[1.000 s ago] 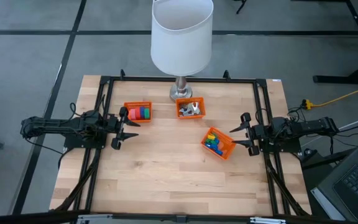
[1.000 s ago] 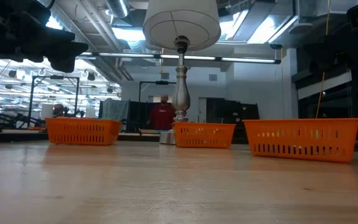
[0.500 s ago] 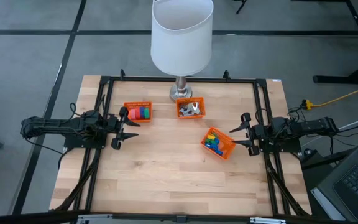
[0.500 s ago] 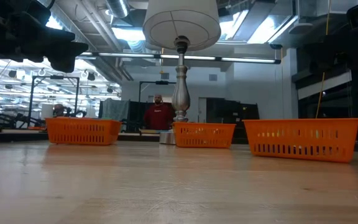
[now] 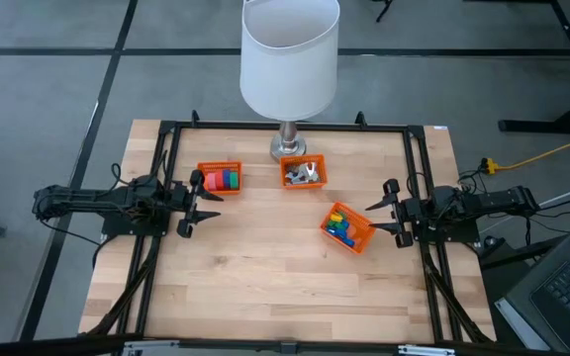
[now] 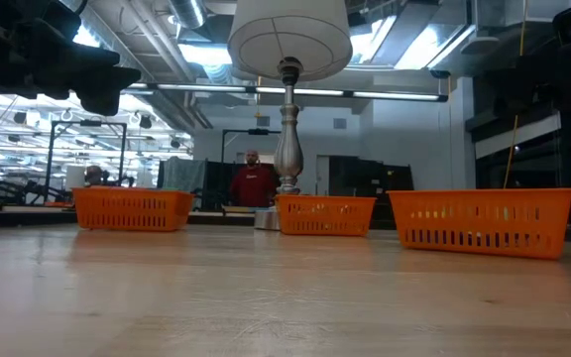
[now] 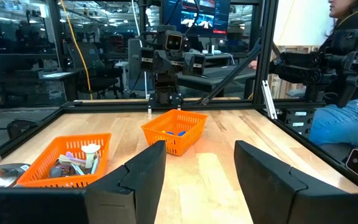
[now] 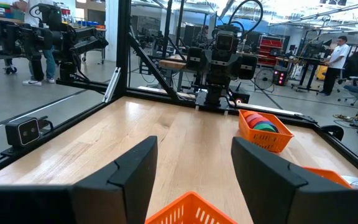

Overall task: Pick and place Stapler, Stapler remover, tape
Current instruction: Return to Home Position

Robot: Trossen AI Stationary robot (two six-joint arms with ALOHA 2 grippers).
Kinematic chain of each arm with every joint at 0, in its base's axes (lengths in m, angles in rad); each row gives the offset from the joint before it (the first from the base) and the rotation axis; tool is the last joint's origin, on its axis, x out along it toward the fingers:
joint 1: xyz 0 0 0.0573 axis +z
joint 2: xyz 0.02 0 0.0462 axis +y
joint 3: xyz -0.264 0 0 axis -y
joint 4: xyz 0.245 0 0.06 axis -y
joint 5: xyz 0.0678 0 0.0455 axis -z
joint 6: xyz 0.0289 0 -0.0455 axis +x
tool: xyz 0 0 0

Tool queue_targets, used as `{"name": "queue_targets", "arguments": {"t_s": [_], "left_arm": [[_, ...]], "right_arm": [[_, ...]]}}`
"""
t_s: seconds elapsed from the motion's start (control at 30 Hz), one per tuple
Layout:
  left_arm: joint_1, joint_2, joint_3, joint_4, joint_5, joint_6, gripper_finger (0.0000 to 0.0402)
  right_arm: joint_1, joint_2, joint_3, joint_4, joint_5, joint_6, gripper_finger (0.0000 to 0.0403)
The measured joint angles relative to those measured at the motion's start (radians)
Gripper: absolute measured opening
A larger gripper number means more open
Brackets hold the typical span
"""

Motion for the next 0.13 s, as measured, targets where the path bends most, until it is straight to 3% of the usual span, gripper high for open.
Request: {"name": "queue_targets", "arguments": {"t_s": [0.13], "left_arm": [[0.000,0.000,0.000,0.000,0.000,0.000,0.0187]], "right_arm": [[0.000,0.000,0.000,0.000,0.000,0.000,0.0210]]}}
